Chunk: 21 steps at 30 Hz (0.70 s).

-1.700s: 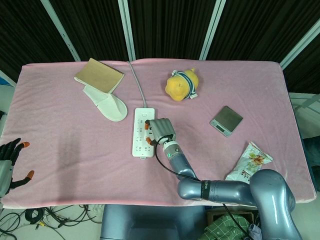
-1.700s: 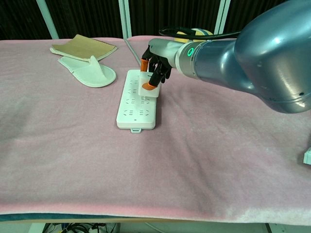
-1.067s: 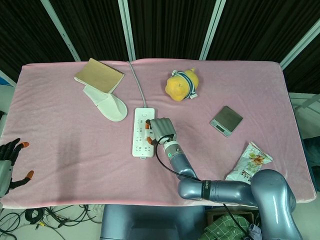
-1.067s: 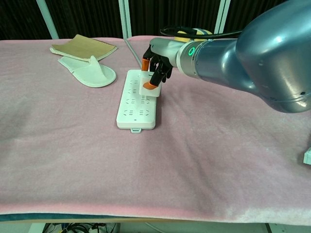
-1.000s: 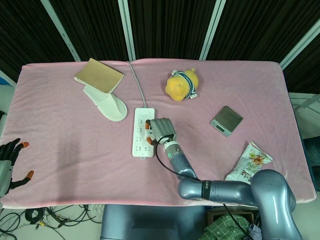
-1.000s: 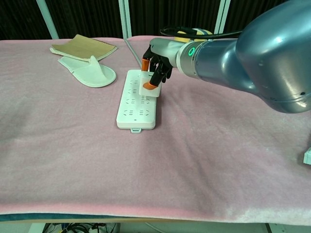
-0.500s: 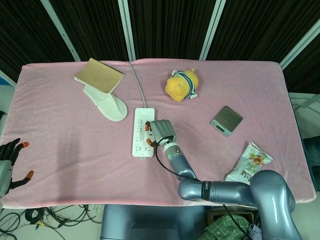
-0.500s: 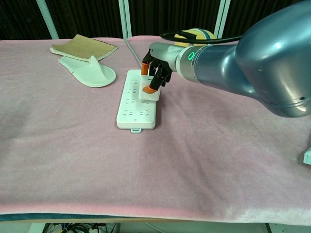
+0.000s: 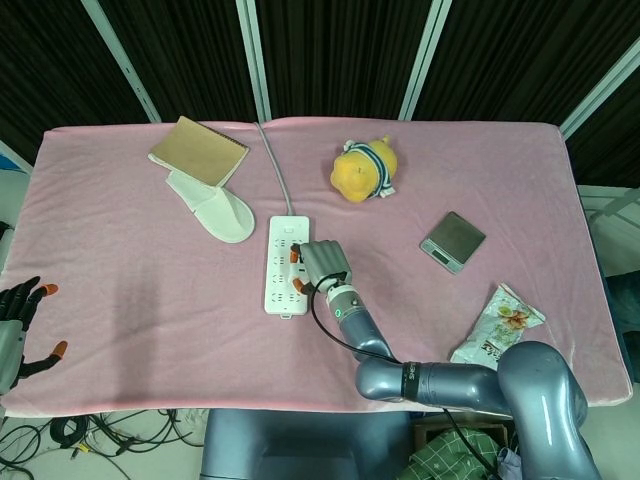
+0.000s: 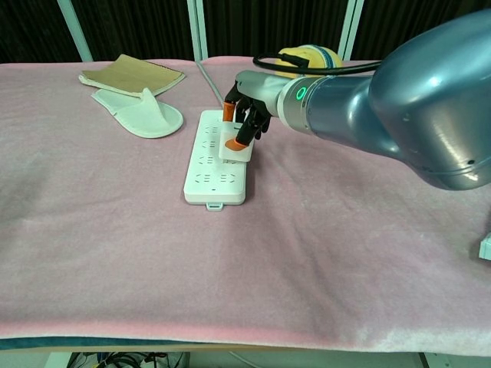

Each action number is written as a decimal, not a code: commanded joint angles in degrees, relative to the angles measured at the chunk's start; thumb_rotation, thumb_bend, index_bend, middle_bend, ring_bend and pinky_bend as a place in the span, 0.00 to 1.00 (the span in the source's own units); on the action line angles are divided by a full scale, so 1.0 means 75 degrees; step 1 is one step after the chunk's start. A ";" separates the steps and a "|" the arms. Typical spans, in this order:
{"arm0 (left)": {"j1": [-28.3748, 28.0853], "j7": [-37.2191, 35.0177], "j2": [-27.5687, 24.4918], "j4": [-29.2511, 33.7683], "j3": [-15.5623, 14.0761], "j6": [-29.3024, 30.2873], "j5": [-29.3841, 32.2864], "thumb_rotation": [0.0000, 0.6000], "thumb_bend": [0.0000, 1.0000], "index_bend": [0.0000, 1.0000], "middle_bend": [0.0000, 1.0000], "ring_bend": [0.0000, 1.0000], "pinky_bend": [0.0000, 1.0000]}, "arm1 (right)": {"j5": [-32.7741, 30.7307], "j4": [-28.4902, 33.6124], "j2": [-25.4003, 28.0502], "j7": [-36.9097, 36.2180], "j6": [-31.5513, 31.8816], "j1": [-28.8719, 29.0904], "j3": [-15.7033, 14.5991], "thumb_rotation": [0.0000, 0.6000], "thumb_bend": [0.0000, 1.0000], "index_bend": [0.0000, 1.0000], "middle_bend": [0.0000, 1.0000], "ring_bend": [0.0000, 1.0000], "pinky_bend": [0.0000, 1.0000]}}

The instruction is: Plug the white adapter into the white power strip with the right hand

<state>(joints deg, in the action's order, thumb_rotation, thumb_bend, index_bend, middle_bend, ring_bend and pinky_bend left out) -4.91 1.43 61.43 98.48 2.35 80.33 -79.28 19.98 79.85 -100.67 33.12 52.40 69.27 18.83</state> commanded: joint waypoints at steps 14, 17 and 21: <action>-0.0003 0.0012 -0.0003 0.0012 0.0005 -0.0011 0.0022 1.00 0.28 0.13 0.02 0.00 0.00 | 0.0526 -0.0152 -0.0100 0.0177 0.0002 0.0069 -0.0187 1.00 0.29 0.71 0.60 0.58 0.39; -0.0002 0.0008 -0.0006 0.0013 0.0004 -0.0012 0.0024 1.00 0.28 0.13 0.02 0.00 0.00 | 0.0632 -0.0184 -0.0150 0.0185 0.0029 0.0080 -0.0195 1.00 0.29 0.72 0.60 0.58 0.39; -0.0004 0.0002 -0.0013 0.0020 0.0004 -0.0024 0.0035 1.00 0.28 0.13 0.02 0.00 0.00 | 0.0662 -0.0243 -0.0201 0.0299 0.0040 0.0127 -0.0225 1.00 0.29 0.73 0.61 0.59 0.39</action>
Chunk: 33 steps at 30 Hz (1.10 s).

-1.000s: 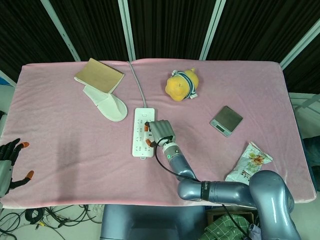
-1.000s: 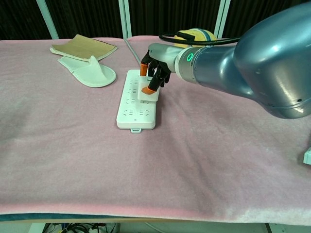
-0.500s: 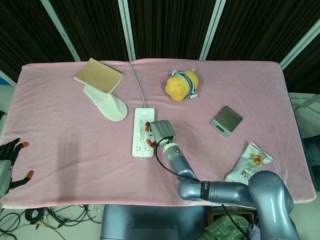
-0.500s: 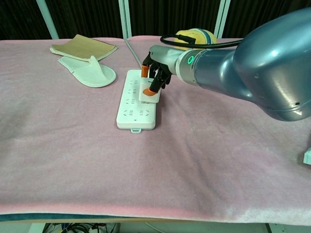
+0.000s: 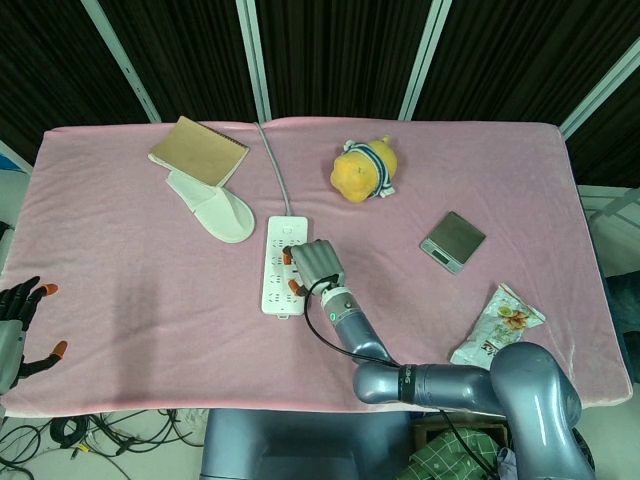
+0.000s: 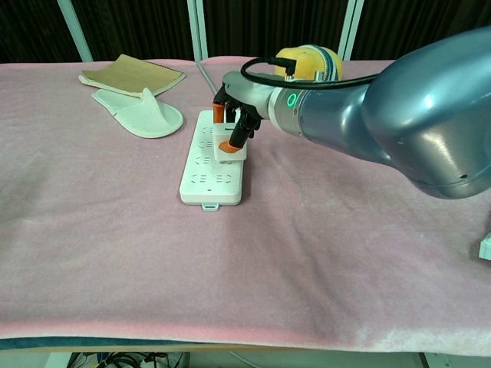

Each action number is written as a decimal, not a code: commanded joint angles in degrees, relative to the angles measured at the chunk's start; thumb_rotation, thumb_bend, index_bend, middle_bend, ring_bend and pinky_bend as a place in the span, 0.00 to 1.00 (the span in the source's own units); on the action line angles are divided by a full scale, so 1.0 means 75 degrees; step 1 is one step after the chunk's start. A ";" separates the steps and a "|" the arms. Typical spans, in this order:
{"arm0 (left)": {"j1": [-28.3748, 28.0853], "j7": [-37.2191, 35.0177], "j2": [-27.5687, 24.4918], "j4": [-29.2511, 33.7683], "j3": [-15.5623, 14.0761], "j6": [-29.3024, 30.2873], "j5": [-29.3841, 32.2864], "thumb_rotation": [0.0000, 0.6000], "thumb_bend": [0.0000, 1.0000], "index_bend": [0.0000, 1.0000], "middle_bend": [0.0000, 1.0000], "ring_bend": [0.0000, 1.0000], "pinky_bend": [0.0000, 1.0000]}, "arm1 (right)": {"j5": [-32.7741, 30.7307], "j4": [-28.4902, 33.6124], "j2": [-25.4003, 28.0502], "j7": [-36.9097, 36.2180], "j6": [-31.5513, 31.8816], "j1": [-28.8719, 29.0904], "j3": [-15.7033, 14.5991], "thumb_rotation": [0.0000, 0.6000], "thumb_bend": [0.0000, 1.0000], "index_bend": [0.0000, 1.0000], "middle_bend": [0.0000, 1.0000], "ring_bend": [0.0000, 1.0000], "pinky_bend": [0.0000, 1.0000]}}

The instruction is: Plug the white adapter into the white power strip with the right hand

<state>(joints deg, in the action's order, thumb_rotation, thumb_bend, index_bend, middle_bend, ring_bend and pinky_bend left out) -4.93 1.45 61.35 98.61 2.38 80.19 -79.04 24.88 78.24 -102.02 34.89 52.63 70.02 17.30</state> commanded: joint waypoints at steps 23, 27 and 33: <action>-0.0008 0.0021 -0.0022 0.0041 0.0003 -0.0038 0.0053 1.00 0.28 0.13 0.02 0.00 0.00 | -0.0217 -0.0229 -0.0213 0.0451 -0.0018 0.0130 -0.0042 1.00 0.29 0.80 0.65 0.61 0.40; -0.0009 0.0016 -0.0025 0.0043 0.0002 -0.0045 0.0055 1.00 0.28 0.13 0.02 0.00 0.00 | -0.0263 -0.0283 -0.0243 0.0490 -0.0034 0.0117 -0.0065 1.00 0.29 0.82 0.68 0.63 0.40; -0.0013 0.0041 -0.0024 0.0041 0.0001 -0.0049 0.0057 1.00 0.28 0.13 0.02 0.00 0.00 | -0.0283 -0.0400 -0.0332 0.0493 -0.0088 0.0101 -0.0085 1.00 0.29 0.84 0.71 0.65 0.40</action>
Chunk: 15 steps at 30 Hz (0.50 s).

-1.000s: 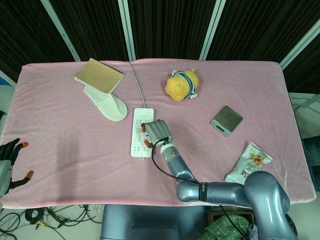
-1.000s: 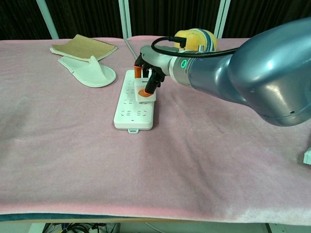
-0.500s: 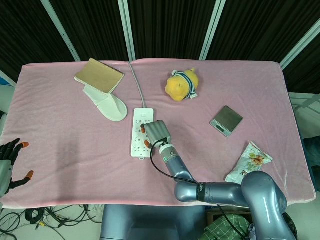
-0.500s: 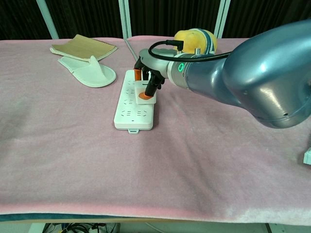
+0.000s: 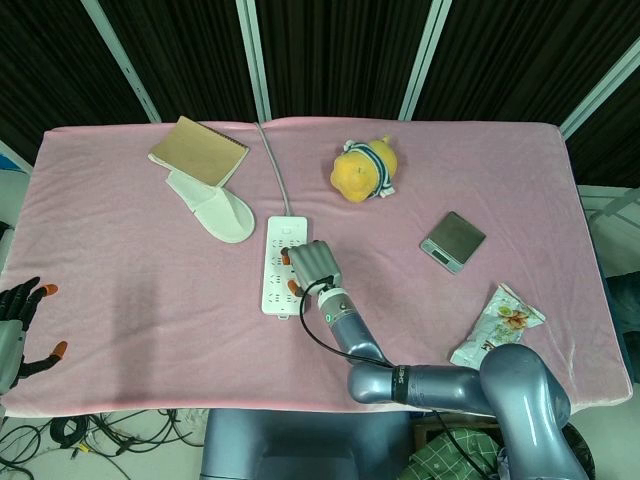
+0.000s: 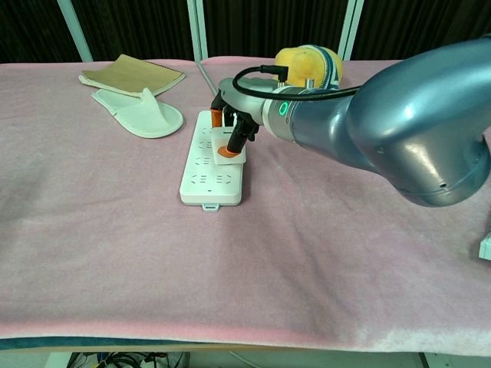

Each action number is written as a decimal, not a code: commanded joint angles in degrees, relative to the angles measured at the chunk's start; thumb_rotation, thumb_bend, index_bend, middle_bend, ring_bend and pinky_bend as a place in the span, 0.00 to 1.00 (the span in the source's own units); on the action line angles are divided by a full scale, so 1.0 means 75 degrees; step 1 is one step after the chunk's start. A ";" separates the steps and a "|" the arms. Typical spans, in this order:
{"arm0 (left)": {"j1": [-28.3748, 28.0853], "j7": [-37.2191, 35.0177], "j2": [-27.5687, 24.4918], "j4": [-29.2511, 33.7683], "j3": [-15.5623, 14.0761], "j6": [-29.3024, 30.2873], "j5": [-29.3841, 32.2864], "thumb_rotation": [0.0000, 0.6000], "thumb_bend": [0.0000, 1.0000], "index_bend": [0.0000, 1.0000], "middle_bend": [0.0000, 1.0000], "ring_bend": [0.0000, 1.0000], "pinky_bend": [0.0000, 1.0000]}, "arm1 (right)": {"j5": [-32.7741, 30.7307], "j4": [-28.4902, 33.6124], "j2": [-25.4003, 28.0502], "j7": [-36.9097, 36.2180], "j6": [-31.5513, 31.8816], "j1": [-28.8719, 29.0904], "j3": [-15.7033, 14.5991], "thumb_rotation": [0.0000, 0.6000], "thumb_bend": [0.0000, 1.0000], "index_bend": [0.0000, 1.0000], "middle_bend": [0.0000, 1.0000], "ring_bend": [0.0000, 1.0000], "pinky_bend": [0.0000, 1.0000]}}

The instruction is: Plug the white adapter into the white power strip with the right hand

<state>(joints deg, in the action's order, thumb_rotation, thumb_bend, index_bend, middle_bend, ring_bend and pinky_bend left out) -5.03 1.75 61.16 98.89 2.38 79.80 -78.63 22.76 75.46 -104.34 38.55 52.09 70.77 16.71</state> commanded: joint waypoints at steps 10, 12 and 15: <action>-0.0003 -0.0003 -0.0005 0.0006 0.0004 -0.0010 0.0016 1.00 0.28 0.13 0.02 0.00 0.00 | 0.0043 -0.0134 -0.0115 0.0033 -0.0057 -0.0029 -0.0049 1.00 0.29 0.88 0.74 0.68 0.41; -0.0005 -0.0002 -0.0007 0.0006 0.0002 -0.0014 0.0015 1.00 0.28 0.13 0.02 0.00 0.00 | 0.0072 -0.0118 -0.0121 0.0029 -0.0061 -0.0048 -0.0061 1.00 0.29 0.89 0.75 0.69 0.42; -0.0005 -0.0002 -0.0008 0.0009 0.0004 -0.0016 0.0022 1.00 0.28 0.13 0.02 0.00 0.00 | 0.0152 -0.0073 -0.0131 -0.0011 -0.0070 -0.0075 -0.0060 1.00 0.29 0.93 0.78 0.71 0.44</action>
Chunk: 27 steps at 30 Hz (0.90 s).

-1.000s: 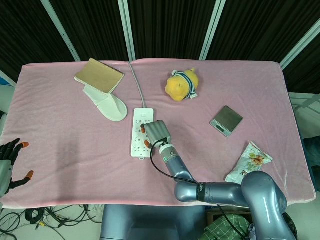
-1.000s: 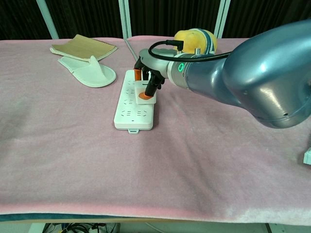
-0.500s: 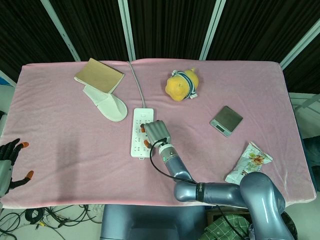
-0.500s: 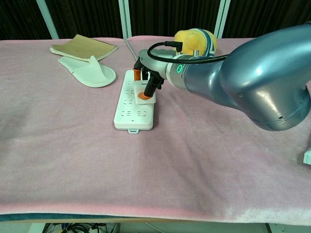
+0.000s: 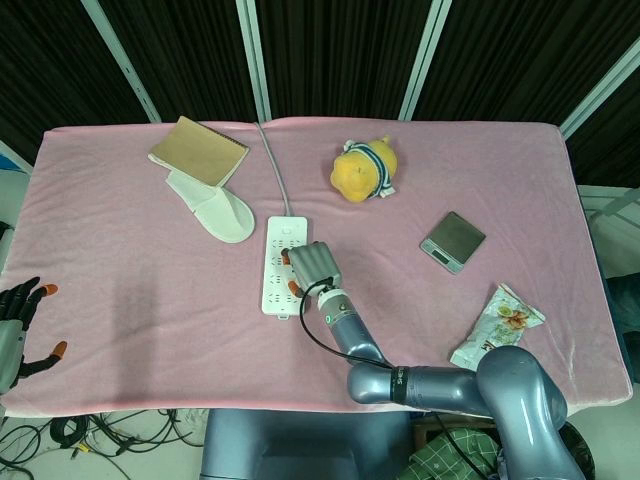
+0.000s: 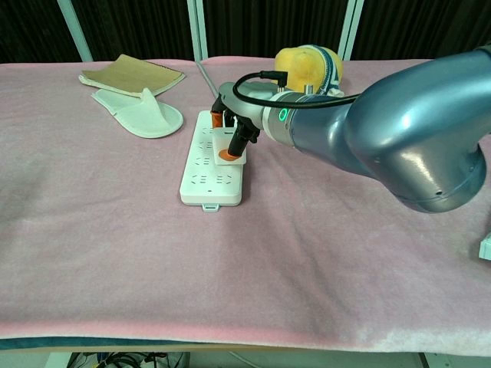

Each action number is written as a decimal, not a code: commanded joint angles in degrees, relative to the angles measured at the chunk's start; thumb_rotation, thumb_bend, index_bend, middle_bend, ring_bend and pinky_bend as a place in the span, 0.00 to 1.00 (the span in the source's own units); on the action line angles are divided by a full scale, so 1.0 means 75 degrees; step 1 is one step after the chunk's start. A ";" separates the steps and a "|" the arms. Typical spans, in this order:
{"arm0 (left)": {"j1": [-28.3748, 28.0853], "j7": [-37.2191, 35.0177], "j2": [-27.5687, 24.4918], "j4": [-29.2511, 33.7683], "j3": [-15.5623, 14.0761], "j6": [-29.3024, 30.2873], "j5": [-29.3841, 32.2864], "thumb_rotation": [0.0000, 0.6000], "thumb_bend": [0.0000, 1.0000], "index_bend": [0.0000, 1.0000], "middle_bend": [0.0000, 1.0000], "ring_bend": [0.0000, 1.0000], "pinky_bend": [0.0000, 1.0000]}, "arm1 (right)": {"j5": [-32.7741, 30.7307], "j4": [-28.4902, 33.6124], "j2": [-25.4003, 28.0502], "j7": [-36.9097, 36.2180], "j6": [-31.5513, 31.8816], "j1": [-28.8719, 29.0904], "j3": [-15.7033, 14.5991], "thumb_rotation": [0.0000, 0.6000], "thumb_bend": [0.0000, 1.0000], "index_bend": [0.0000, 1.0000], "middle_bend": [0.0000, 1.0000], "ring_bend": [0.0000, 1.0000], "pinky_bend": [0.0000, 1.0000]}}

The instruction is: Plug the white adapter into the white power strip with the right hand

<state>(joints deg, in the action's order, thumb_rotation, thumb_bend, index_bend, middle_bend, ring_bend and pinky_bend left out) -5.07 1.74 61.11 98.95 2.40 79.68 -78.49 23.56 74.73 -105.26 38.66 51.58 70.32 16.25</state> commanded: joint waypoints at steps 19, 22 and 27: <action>-0.0008 0.0001 -0.0013 0.0020 0.0013 -0.0021 0.0042 1.00 0.28 0.13 0.02 0.00 0.00 | 0.0479 -0.0233 -0.0264 -0.0181 -0.0069 -0.0099 -0.0036 1.00 0.33 1.00 0.87 0.80 0.50; -0.0008 -0.0005 -0.0016 0.0021 0.0011 -0.0023 0.0040 1.00 0.28 0.13 0.02 0.00 0.00 | 0.0417 -0.0276 -0.0278 -0.0166 -0.0111 -0.0111 -0.0030 1.00 0.34 1.00 0.88 0.81 0.51; -0.0009 -0.0013 -0.0018 0.0020 0.0008 -0.0025 0.0035 1.00 0.28 0.13 0.02 0.00 0.00 | 0.0234 -0.0299 -0.0260 -0.0110 -0.0184 -0.0134 -0.0012 1.00 0.34 1.00 0.89 0.82 0.52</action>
<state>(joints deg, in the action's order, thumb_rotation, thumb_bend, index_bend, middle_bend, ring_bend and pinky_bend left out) -5.14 1.65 60.97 99.10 2.46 79.50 -78.22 25.65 72.50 -107.29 37.71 50.37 69.37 16.09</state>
